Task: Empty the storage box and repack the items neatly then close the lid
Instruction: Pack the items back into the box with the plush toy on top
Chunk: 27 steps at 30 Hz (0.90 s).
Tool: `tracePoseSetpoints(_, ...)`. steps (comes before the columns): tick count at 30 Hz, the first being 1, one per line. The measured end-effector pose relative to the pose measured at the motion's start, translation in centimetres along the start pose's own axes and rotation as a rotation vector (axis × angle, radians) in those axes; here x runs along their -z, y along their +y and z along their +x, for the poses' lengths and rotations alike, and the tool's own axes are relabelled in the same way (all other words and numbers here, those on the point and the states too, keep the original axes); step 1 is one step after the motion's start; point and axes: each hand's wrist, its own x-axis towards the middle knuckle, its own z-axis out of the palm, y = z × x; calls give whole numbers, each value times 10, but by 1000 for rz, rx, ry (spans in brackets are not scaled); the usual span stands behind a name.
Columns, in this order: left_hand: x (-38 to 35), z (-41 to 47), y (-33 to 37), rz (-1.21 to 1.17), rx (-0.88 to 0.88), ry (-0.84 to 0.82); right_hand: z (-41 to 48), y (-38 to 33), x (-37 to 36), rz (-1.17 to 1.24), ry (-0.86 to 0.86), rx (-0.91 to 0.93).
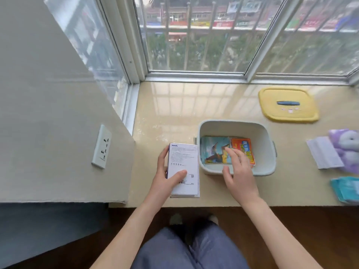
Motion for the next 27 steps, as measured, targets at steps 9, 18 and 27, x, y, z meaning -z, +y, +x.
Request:
tracePoseSetpoints(9, -86, 7, 33, 25, 48, -190, -60, 65, 83, -145, 137, -193)
tracePoseSetpoints(18, -252, 49, 27, 79, 102, -321, -98, 208, 159, -210, 205, -465)
tracePoseSetpoints(27, -453, 94, 27, 202, 141, -464, -114, 384, 223, -159, 237, -711)
